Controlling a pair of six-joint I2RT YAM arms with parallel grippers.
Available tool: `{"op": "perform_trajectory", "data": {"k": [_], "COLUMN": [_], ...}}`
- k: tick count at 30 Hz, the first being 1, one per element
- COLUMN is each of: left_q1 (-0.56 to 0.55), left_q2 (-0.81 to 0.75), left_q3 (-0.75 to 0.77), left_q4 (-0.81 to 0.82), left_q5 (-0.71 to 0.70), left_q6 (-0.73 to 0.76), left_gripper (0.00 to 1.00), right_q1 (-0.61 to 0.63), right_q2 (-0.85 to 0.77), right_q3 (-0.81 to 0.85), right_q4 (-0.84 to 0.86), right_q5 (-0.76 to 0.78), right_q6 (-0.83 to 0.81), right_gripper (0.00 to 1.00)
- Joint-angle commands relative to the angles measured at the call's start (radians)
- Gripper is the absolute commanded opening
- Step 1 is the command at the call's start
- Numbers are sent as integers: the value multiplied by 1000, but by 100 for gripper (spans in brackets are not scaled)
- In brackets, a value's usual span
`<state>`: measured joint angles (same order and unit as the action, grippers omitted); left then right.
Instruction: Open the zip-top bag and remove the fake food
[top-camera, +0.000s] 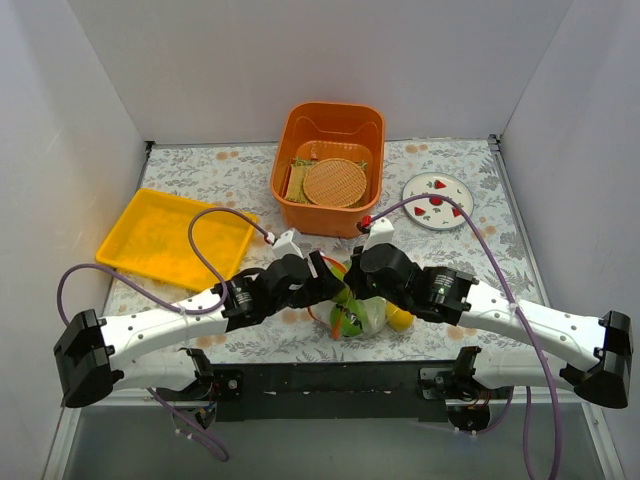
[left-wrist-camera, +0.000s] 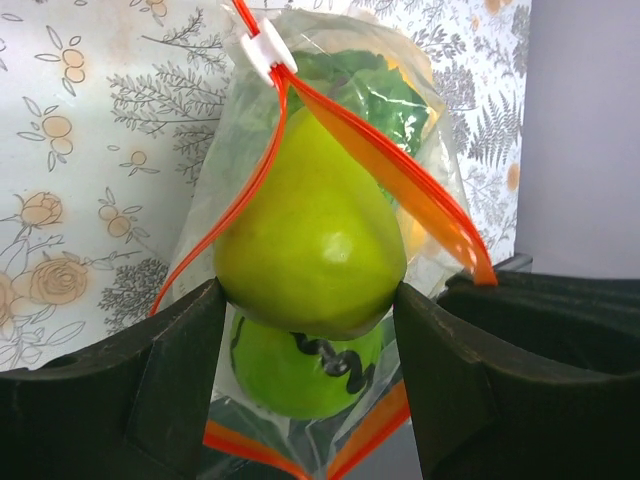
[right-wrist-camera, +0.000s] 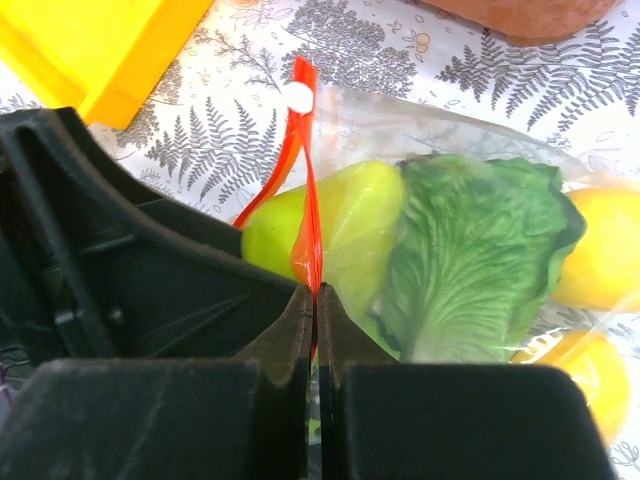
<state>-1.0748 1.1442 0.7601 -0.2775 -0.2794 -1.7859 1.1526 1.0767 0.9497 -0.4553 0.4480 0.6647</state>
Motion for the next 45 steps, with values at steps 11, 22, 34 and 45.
{"op": "perform_trajectory", "data": {"k": [11, 22, 34, 45], "left_q1": [6, 6, 6, 15], "left_q2": [-141, -225, -241, -251], "left_q3": [-2, 21, 97, 186], "left_q4": [-169, -192, -299, -417], "left_q5": [77, 92, 111, 20], "left_q6": [88, 157, 209, 207], "left_gripper": [35, 32, 33, 32], "right_q1": [-11, -45, -82, -134], "right_q2": [20, 26, 17, 11], "right_q3": [-2, -17, -28, -40], "right_q4": [24, 56, 73, 84], "right_q5": [58, 29, 9, -22], "right_q6": [-11, -20, -30, -43], "right_gripper": [1, 1, 1, 1]}}
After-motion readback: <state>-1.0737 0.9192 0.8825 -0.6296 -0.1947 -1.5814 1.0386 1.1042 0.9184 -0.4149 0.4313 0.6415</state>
